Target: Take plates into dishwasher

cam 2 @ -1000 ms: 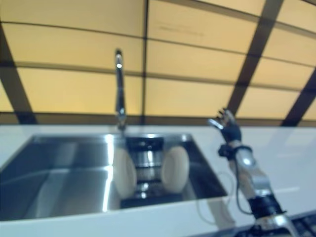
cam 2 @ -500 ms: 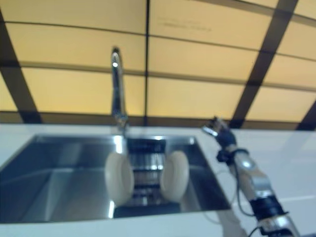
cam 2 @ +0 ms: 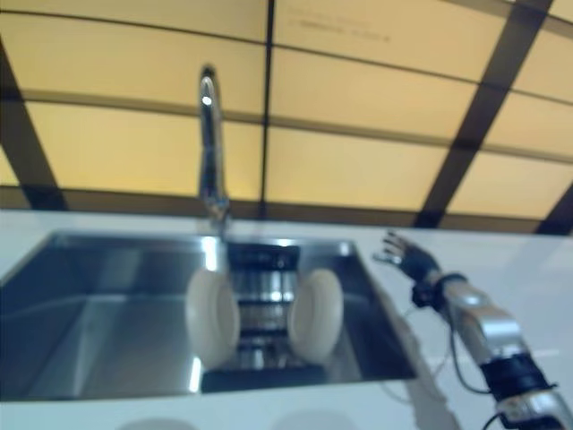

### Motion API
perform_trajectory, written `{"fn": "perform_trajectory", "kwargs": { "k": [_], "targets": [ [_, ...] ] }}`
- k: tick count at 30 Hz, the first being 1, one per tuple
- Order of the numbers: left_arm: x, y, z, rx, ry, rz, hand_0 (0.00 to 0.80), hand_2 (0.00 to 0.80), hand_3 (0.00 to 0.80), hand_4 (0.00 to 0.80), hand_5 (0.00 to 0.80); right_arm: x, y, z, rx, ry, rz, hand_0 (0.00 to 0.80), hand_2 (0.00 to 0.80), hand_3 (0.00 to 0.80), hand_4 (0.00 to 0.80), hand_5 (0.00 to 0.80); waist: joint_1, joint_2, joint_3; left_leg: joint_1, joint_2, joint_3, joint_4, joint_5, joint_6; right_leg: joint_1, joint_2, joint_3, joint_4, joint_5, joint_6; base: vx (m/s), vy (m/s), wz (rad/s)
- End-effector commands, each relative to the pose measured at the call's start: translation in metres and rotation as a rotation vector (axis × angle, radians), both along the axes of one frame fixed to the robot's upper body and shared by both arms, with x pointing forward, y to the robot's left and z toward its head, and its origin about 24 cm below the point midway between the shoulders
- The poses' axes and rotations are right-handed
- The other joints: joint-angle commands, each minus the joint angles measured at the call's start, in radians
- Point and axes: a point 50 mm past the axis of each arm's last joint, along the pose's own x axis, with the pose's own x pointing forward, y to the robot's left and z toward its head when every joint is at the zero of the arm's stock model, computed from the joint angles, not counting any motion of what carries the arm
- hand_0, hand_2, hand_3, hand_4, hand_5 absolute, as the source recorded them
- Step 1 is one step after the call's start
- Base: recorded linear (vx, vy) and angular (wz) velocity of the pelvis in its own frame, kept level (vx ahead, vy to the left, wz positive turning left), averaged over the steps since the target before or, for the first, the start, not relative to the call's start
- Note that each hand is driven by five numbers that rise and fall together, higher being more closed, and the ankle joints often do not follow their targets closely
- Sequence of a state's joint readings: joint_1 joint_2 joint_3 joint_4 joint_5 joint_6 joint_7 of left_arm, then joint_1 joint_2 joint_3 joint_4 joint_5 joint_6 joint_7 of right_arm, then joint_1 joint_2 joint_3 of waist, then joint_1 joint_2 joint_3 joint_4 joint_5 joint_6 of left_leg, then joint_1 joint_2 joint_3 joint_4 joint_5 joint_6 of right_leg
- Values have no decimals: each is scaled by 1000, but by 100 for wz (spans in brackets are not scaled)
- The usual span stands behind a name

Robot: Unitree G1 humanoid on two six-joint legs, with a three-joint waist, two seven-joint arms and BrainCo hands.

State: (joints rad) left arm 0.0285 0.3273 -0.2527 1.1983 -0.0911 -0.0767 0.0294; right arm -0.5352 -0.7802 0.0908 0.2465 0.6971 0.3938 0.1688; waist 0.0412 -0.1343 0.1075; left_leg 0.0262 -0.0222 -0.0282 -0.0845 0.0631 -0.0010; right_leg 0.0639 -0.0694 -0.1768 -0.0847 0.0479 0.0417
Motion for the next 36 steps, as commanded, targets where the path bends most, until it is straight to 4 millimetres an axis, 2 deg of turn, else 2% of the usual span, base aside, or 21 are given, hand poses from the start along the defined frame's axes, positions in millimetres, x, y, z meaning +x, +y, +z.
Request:
{"fn": "perform_trajectory", "kwargs": {
  "k": [1,6,9,11,19,23,36],
  "targets": [
    [18,5,6,21,-50,-41,0,0,0,0,0,-4,-8,10,-35,14,35,0,0,0,0,0,13,-2,-39,-6,26,32,-3,-16,-16,-3,3,6,61,-22,23,0,0,0],
    [17,7,6,21,-52,-39,0,0,0,0,0,-6,-6,8,39,46,85,0,0,0,0,0,11,-4,-40,-3,25,31,-3,-17,-17,2,5,4,62,-27,21,0,0,0],
    [15,9,6,24,-54,-35,0,0,0,0,0,-14,6,-9,156,132,156,0,0,0,0,0,8,-6,-39,-5,26,30,-3,-16,-18,1,6,1,67,-31,19,0,0,0],
    [14,11,7,27,-53,-29,0,0,0,0,0,-24,19,-29,212,202,207,0,0,0,0,0,3,-7,-39,-8,27,32,-3,-15,-17,0,9,1,65,-31,18,0,0,0],
    [14,13,7,30,-62,-18,0,0,0,0,0,-38,31,-48,210,270,257,0,0,0,0,0,-7,-7,-36,-12,28,36,-3,-13,-16,-5,13,4,68,-31,19,0,0,0],
    [15,16,9,35,-61,-26,0,0,0,0,0,-46,26,-59,136,362,313,0,0,0,0,0,-8,-9,-36,-13,27,35,-3,-11,-19,-3,14,0,70,-34,18,0,0,0],
    [15,16,9,39,-53,-73,0,0,0,0,0,-51,30,-69,132,455,344,0,0,0,0,0,2,-10,-25,-13,26,23,-3,-6,-17,-2,14,-11,82,-40,17,0,0,0]
  ]
}}
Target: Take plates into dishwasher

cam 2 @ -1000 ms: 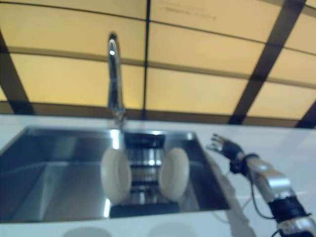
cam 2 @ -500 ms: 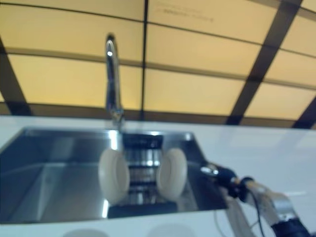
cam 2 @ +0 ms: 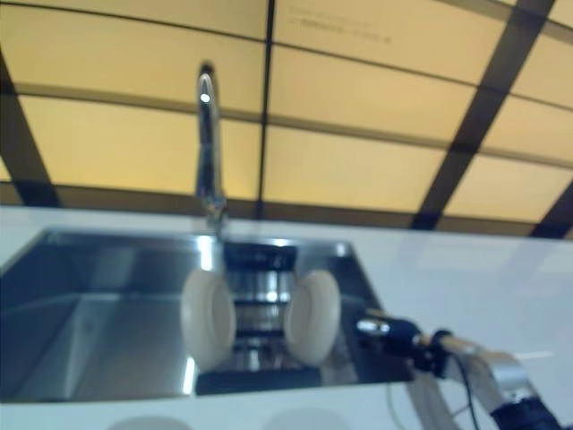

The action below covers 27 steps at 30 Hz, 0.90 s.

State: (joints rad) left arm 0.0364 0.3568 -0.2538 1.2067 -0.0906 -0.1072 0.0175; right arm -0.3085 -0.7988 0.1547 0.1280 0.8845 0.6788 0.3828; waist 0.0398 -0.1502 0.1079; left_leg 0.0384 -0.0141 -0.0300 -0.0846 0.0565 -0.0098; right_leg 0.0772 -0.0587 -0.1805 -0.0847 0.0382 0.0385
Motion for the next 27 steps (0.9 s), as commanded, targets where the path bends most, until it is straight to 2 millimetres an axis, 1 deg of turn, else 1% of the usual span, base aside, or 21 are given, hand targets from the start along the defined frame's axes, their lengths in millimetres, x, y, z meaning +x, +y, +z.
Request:
{"fn": "perform_trajectory", "kwargs": {
  "k": [1,8,16,27],
  "targets": [
    [19,5,6,24,-46,-65,0,0,0,0,0,0,10,10,-32,-41,60,0,0,0,0,0,4,7,-23,-27,18,24,-3,1,-8,-17,3,-8,84,-31,20,0,0,0],
    [22,6,8,20,-58,-65,0,0,0,0,0,2,16,14,-35,-73,52,0,0,0,0,0,4,17,-12,-31,18,19,-3,5,-11,-17,5,-11,78,-29,19,0,0,0],
    [21,2,6,8,-59,-65,0,0,0,0,0,6,18,20,-17,-95,26,0,0,0,0,0,3,20,-18,-33,17,19,-3,4,-12,-14,5,-14,71,-29,19,0,0,0],
    [22,-1,5,8,-55,-72,0,0,0,0,0,12,28,31,32,-129,-31,0,0,0,0,0,6,12,-21,-30,15,18,-3,0,-12,-9,10,-14,59,-24,17,0,0,0]
  ]
}}
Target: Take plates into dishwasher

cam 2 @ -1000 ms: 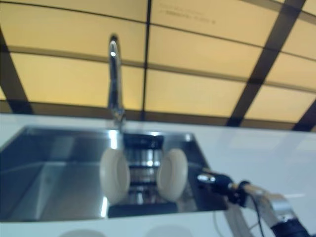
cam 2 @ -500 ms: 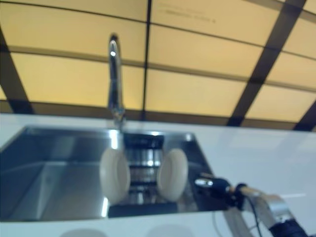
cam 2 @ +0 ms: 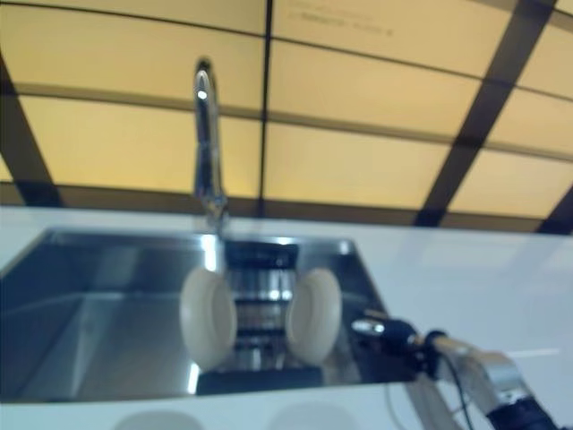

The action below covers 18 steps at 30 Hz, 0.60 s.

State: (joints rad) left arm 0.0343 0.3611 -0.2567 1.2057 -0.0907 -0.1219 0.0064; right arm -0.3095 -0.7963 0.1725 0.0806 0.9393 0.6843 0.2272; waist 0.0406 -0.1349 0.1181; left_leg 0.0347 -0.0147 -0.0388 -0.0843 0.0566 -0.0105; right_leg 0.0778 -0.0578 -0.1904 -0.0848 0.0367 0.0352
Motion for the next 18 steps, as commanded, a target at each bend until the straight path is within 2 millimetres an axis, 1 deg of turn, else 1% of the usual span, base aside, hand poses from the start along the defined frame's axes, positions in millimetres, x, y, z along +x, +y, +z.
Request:
{"fn": "perform_trajectory", "kwargs": {
  "k": [1,8,18],
  "targets": [
    [20,-1,4,17,-43,-61,0,0,0,0,0,12,22,29,66,-122,47,0,0,0,0,0,6,-4,-32,-26,16,28,-3,0,-11,-10,10,-4,58,-21,21,0,0,0],
    [22,-3,4,12,-42,-63,0,0,0,0,0,16,32,32,82,-115,42,0,0,0,0,0,9,-3,-35,-23,15,30,-3,-1,-9,-11,8,-7,66,-25,19,0,0,0],
    [27,-8,4,7,-45,-74,0,0,0,0,0,20,50,28,107,-93,35,0,0,0,0,0,15,7,-29,-17,12,25,-3,-3,-4,-9,3,-11,73,-28,19,0,0,0]
  ]
}}
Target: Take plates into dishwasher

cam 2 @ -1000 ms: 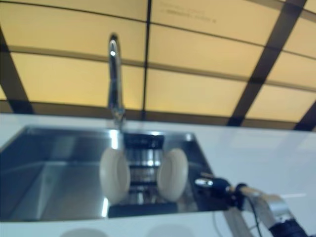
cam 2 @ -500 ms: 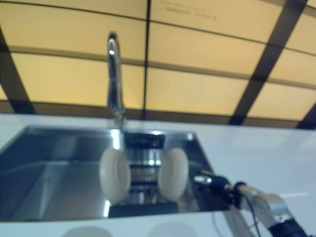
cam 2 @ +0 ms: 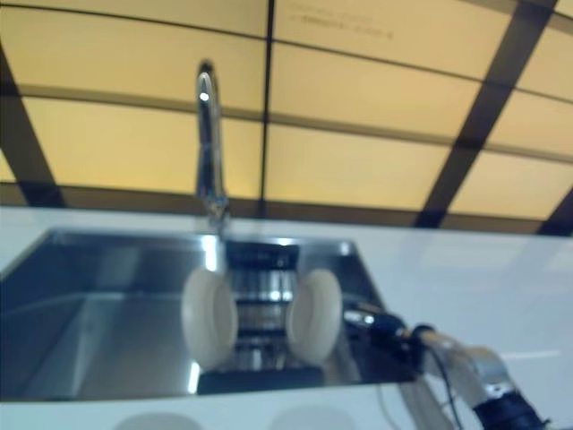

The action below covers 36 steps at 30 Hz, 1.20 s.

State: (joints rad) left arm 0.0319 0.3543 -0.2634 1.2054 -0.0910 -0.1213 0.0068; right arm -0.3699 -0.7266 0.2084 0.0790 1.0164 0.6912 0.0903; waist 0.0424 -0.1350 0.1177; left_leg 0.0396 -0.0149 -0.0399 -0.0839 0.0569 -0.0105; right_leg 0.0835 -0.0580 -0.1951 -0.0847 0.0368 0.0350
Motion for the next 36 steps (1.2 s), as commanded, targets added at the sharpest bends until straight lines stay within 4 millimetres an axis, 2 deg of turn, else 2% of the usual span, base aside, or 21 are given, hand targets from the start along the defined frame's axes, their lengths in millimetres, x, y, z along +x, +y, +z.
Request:
{"fn": "perform_trajectory", "kwargs": {
  "k": [1,9,24,29,36],
  "targets": [
    [27,-5,5,11,-45,-71,0,0,0,0,0,10,27,26,51,-92,68,0,0,0,0,0,14,9,-28,-21,12,25,-3,-4,-5,-14,2,-9,72,-28,20,0,0,0],
    [31,-9,4,10,-45,-86,0,0,0,0,0,15,43,25,71,-79,73,0,0,0,0,0,23,8,-25,-18,10,22,-3,-5,-3,-10,2,-13,70,-28,18,1,2,1],
    [33,-11,4,12,-45,-96,0,0,0,0,0,19,50,20,63,-59,51,0,0,0,0,0,33,13,-25,-14,8,17,-3,-6,1,-7,-3,-21,81,-34,18,0,0,0],
    [32,-10,5,13,-45,-94,0,0,0,0,0,22,45,18,33,-61,7,0,0,0,0,0,33,14,-25,-14,7,17,-3,-6,0,-8,-4,-22,83,-35,19,0,0,0],
    [33,-9,5,11,-50,-88,0,0,0,0,0,27,16,13,-73,-43,-113,0,0,0,0,0,34,15,-24,-12,6,14,-3,-7,2,-7,-4,-23,87,-37,19,0,0,0]
  ]
}}
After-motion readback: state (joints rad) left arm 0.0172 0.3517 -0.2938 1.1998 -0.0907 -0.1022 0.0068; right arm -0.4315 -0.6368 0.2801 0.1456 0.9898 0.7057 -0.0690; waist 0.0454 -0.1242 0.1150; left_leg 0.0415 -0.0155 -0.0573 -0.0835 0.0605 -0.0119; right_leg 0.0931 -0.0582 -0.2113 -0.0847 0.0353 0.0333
